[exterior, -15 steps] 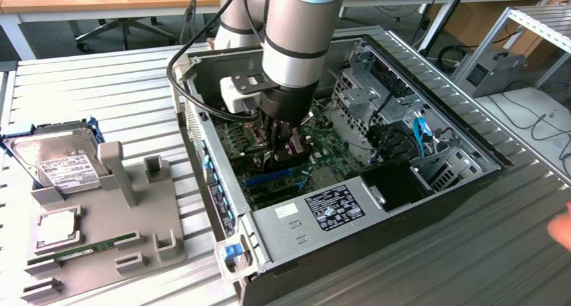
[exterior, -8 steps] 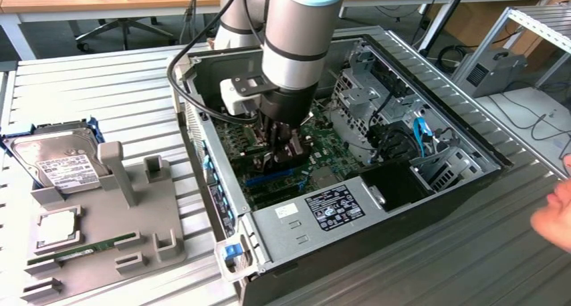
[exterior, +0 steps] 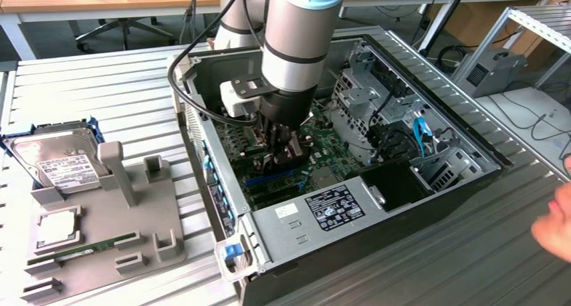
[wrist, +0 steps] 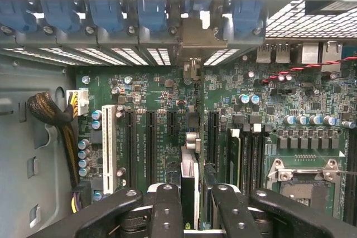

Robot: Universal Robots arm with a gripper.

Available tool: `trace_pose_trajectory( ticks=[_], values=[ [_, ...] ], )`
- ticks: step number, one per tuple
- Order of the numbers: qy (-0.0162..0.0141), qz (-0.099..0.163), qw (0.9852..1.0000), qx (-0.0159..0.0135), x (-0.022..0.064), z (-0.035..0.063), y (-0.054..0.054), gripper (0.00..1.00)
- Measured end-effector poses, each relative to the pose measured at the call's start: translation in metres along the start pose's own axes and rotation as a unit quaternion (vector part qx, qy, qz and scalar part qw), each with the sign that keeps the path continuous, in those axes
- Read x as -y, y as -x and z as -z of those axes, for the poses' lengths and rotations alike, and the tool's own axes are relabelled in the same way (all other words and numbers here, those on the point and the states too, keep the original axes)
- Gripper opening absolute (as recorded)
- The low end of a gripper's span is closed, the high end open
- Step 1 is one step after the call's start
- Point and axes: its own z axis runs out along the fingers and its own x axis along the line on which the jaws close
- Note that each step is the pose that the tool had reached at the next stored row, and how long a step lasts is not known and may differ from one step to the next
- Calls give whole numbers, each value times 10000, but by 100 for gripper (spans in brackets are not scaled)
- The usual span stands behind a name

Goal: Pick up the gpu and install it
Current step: 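Insert the gpu into the slot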

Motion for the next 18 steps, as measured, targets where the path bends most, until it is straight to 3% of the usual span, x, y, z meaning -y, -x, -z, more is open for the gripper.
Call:
trace_pose_trajectory(
  ticks=[18],
  values=[
    [0,0,10000,-9,0,-88,1,26]
  ],
)
